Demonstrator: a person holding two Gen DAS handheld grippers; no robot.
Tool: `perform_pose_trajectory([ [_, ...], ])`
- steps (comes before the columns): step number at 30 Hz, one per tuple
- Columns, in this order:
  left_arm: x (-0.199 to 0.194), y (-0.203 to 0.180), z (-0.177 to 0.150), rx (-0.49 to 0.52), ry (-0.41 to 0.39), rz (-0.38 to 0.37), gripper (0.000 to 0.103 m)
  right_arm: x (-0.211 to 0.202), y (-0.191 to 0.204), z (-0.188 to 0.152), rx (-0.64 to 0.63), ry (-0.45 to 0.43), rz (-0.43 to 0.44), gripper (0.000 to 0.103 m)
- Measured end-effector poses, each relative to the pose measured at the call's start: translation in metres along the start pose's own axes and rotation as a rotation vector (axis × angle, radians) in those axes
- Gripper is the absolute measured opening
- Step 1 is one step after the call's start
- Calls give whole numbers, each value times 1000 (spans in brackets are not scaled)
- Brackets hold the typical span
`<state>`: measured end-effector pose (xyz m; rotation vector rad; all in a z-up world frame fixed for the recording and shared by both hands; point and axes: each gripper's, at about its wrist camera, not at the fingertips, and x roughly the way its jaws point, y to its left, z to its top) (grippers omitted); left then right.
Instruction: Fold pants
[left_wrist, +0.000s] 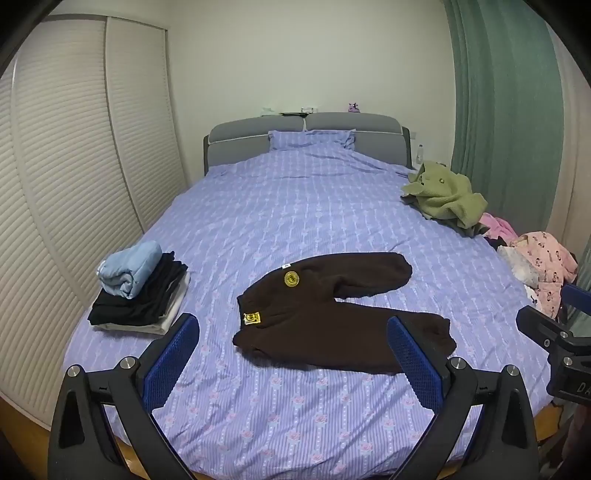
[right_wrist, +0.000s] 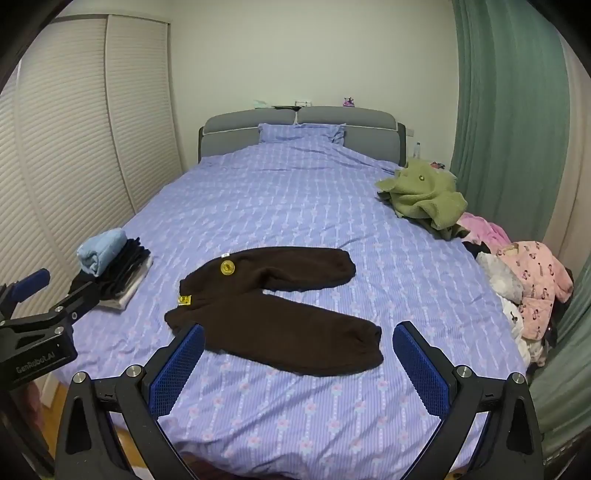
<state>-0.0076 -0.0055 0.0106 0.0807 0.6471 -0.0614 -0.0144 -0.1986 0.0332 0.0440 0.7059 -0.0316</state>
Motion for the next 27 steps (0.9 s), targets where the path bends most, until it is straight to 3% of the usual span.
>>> perform_pose_trajectory([
  [27,-2,-7,2,-1,-44,5,103,1,-11,9,15,-18,12,103],
])
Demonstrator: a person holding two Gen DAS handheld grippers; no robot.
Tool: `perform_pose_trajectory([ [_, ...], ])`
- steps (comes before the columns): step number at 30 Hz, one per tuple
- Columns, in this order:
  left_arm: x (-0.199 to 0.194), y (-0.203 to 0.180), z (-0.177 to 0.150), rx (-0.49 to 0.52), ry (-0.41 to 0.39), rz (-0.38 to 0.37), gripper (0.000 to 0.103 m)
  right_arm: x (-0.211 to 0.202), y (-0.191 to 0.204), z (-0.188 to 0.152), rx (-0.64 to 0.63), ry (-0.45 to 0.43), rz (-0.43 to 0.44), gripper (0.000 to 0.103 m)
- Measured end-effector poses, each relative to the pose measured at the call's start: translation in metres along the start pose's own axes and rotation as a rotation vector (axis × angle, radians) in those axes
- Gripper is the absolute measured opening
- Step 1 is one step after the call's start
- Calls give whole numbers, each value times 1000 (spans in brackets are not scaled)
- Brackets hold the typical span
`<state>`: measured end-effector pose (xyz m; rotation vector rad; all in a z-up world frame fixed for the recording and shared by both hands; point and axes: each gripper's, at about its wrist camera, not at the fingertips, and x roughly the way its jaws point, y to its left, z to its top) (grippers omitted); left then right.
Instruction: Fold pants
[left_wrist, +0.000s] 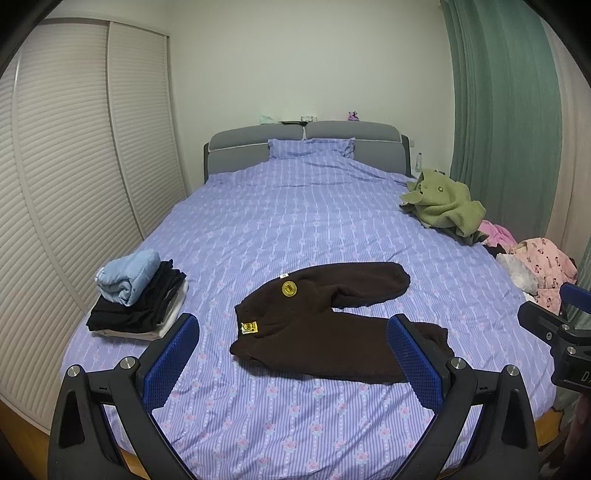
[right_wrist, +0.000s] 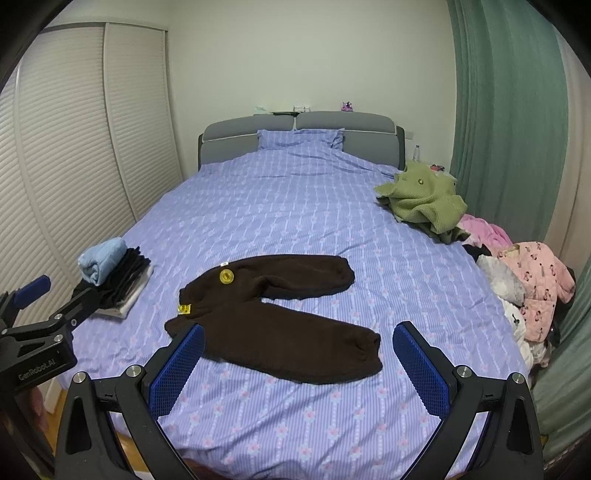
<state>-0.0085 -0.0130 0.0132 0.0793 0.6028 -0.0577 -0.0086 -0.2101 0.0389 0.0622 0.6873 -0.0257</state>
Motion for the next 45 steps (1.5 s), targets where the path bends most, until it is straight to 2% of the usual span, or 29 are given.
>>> perform_pose_trajectory([
  [29,4,-2,4,5,-4,-1,103,9,-3,4,0,12,10,103],
  [39,31,-9,16,6,29,0,103,29,-7,11,4,41,16,103],
  [45,63,-11,24,-12,74,-2,103,56,-14,22,10,66,-2,103],
])
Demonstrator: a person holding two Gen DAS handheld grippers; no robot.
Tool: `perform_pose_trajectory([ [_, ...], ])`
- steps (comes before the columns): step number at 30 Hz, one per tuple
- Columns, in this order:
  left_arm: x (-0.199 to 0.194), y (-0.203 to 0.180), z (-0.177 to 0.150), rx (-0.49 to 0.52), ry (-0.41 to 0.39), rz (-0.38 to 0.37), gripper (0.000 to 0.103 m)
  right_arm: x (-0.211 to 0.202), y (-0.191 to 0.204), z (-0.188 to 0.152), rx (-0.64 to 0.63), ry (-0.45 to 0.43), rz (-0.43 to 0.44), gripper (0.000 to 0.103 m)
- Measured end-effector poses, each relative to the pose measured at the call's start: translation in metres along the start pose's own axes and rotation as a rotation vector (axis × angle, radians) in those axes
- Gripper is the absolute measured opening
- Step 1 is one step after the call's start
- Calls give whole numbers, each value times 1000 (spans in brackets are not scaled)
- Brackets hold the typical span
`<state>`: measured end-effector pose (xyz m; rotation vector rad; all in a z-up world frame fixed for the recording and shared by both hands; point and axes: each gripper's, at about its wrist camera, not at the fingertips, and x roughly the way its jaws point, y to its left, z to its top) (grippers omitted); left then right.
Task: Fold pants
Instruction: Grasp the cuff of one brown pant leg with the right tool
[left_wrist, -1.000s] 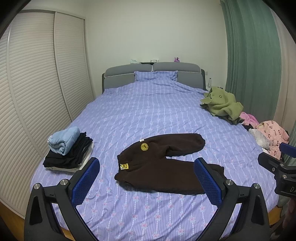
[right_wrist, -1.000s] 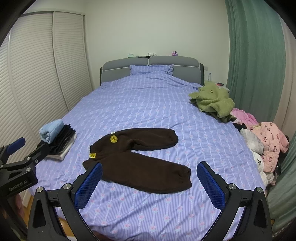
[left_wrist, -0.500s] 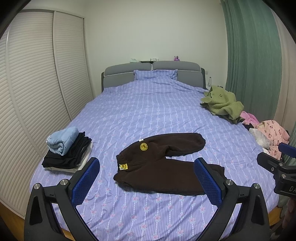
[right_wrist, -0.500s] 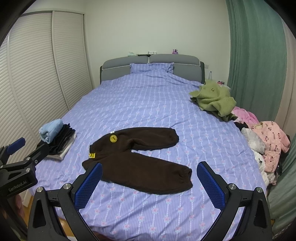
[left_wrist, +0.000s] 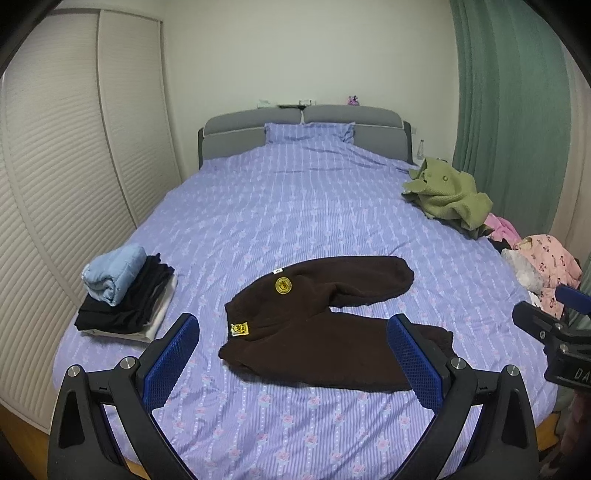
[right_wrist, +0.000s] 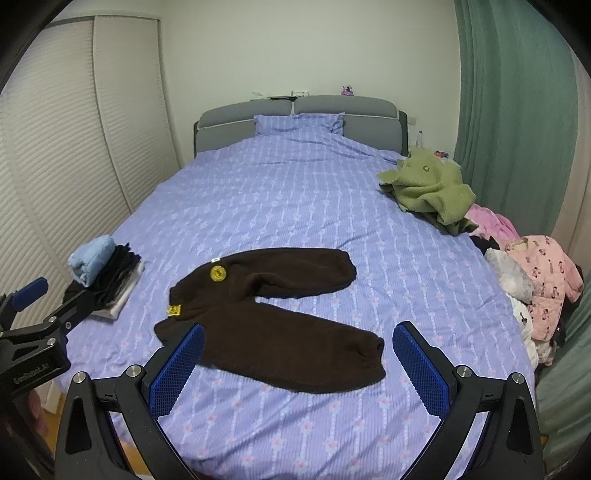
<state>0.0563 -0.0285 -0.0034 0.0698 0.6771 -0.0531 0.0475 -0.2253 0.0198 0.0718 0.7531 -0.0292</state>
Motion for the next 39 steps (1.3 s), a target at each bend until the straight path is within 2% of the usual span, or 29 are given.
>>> perform_pose_trajectory([
  [8,78,-28,25,16,14,7,103,75,-28,21,-19,-16,-38,103],
  [14,167,-60,38,33,80,-15,103,185,-68,54,-29,-20,-27,102],
  [19,255,-79,33,42,181,-15,103,287,-101,64,34,64,24,88],
  [23,320,-89,29,46,267,-12,103,372,-123,54,93,186,62,76],
  [25,349,-93,26,31,323,-10,103,404,-130,47,114,231,62,74],
  [29,373,-96,12,4,389,-6,103,461,-150,32,205,325,68,63],
  [34,372,-94,-13,11,439,4,103,506,-160,18,294,411,106,55],
  [36,374,-95,-18,17,455,6,103,518,-158,18,283,431,102,46],
  [38,377,-96,-18,28,464,3,103,523,-158,22,249,439,83,27],
  [39,378,-95,-15,32,456,3,103,520,-158,27,230,424,76,24],
])
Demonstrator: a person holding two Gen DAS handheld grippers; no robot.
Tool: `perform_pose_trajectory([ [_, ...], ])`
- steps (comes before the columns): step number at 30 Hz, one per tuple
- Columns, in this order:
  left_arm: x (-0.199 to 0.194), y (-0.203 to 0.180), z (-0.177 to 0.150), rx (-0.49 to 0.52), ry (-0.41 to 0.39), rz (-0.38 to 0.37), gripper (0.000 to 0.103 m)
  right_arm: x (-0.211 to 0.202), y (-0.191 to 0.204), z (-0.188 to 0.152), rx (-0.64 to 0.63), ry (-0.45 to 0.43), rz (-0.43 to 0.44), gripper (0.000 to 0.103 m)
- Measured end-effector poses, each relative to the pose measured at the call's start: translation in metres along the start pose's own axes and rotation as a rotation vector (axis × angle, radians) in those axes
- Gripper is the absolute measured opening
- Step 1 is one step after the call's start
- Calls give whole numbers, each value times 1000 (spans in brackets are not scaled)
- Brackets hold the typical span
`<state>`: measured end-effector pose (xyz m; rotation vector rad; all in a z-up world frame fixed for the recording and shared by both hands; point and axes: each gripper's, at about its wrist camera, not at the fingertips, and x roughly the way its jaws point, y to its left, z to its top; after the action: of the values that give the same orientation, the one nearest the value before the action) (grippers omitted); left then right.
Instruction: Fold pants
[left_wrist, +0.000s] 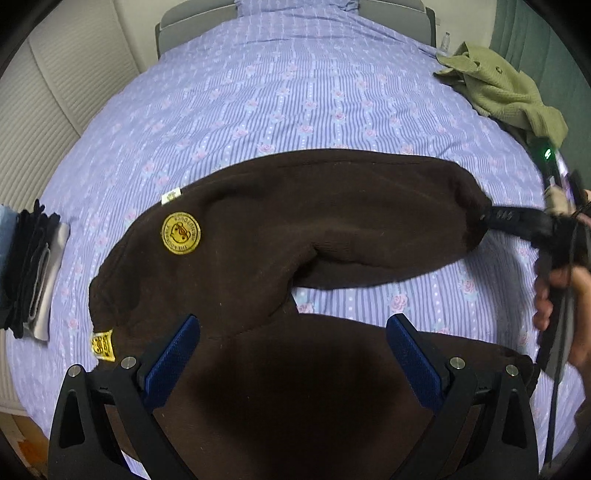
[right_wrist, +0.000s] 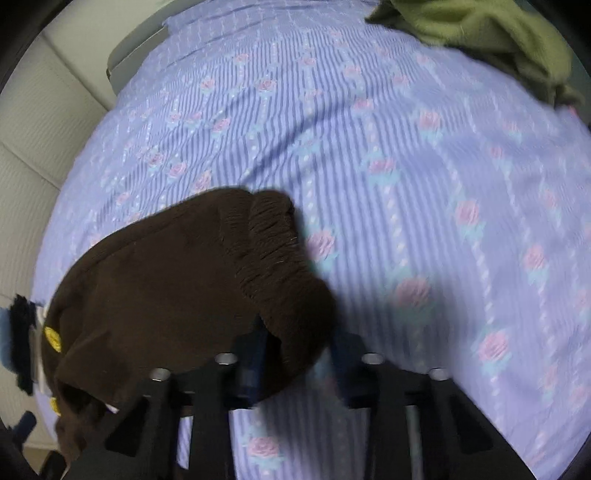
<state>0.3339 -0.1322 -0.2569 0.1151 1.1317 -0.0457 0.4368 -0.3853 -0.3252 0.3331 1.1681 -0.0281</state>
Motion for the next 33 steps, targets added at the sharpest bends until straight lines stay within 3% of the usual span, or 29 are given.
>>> perform_pose_trajectory([
  [1,-2,0,2,1,-16,3,103,-9,2,5,-29,-40,-16,20],
  [4,-6,3,9,-1,-57,23,103,-40,19,18,-143,-193,-181,20],
  [7,-8,7,12,-13,-65,25,103,-36,30,27,-206,-197,-273,21],
  [9,-8,9,11,-23,-57,32,103,-14,30,27,-228,-115,-323,29],
  [11,-10,11,8,-21,-53,41,103,0,25,22,-235,-75,-416,53],
  [13,-15,13,3,-6,-62,46,103,-15,14,15,-192,-118,-406,62],
  [15,-21,17,-1,6,-73,42,103,-47,0,9,-88,-179,-327,63],
  [17,-29,23,-7,9,-91,31,103,-83,-5,-3,-10,-252,-337,66],
  [21,-50,38,-21,2,-117,11,103,-134,8,-39,-11,-309,-293,68],
  [27,-90,76,-54,-49,-153,7,103,-188,35,-117,-4,-289,-245,68],
  [33,-116,122,-99,-149,-110,1,103,-215,55,-189,82,-222,-214,68],
])
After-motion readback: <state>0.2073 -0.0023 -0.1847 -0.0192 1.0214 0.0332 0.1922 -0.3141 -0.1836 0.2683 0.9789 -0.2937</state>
